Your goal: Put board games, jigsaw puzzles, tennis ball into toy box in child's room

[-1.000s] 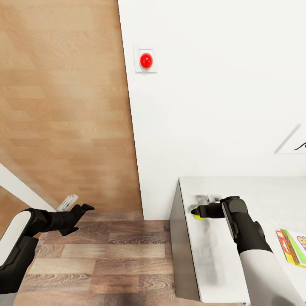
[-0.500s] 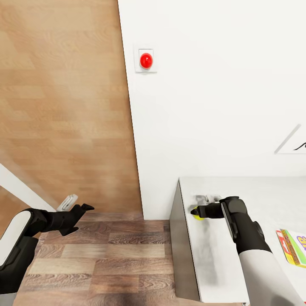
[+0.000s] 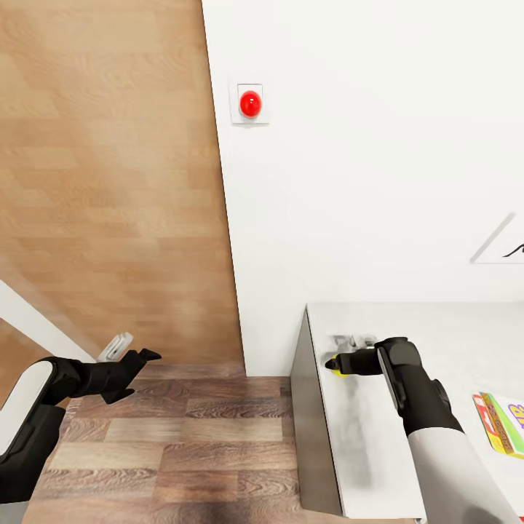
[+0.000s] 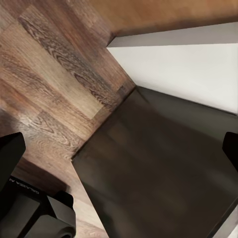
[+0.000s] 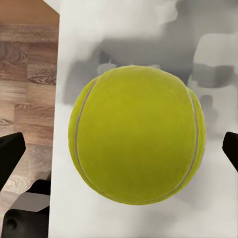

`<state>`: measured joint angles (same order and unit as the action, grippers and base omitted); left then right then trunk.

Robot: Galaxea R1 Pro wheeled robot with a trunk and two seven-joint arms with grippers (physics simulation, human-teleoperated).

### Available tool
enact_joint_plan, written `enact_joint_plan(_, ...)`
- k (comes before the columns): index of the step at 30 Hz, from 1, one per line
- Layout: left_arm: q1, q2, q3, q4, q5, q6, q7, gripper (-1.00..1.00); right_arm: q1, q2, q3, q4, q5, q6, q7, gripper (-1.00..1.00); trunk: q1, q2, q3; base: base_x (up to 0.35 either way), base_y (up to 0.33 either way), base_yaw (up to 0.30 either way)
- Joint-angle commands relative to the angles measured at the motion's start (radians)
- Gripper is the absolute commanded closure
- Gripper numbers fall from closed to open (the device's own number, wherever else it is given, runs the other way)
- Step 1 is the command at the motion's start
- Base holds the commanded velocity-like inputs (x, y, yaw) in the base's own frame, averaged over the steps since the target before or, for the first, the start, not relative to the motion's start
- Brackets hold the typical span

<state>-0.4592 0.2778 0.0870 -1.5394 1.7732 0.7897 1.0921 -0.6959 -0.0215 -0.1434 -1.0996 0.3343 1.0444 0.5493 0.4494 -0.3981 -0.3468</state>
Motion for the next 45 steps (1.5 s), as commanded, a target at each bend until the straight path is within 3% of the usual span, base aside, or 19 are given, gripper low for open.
enact_joint_plan(1, -0.001, 0.0, 0.001, -0.001, 0.008, 0.005, 0.009, -1.0, -0.001, 0.0, -0.001, -0.001, 0.011, 0.003, 0.01, -1.0, 0.001, -0.002, -0.002, 0.0, 0.0, 0.0)
enact_joint_plan(4, -0.001, 0.0, 0.001, -0.001, 0.008, 0.005, 0.009, -1.0, -0.001, 0.001, -0.001, 0.0, 0.01, 0.003, 0.01, -1.0, 0.001, -0.002, -0.002, 0.0, 0.0, 0.0)
enact_joint_plan(5, -0.001, 0.0, 0.001, -0.001, 0.008, 0.005, 0.009, -1.0, -0.001, 0.001, -0.001, 0.0, 0.01, 0.003, 0.008, 1.0, 0.001, -0.002, -0.002, 0.0, 0.0, 0.0)
enact_joint_plan(17, -0.001, 0.001, 0.002, -0.001, 0.008, 0.005, 0.009, -1.0, -0.001, 0.003, 0.0, 0.001, 0.003, 0.003, -0.058, 1.0, 0.001, -0.002, -0.002, 0.0, 0.0, 0.0)
enact_joint_plan(45, -0.001, 0.0, 0.002, -0.001, 0.008, 0.005, 0.009, -1.0, -0.001, -0.009, 0.0, -0.011, -0.004, 0.003, -0.066, 1.0, 0.001, -0.002, -0.002, 0.0, 0.0, 0.0)
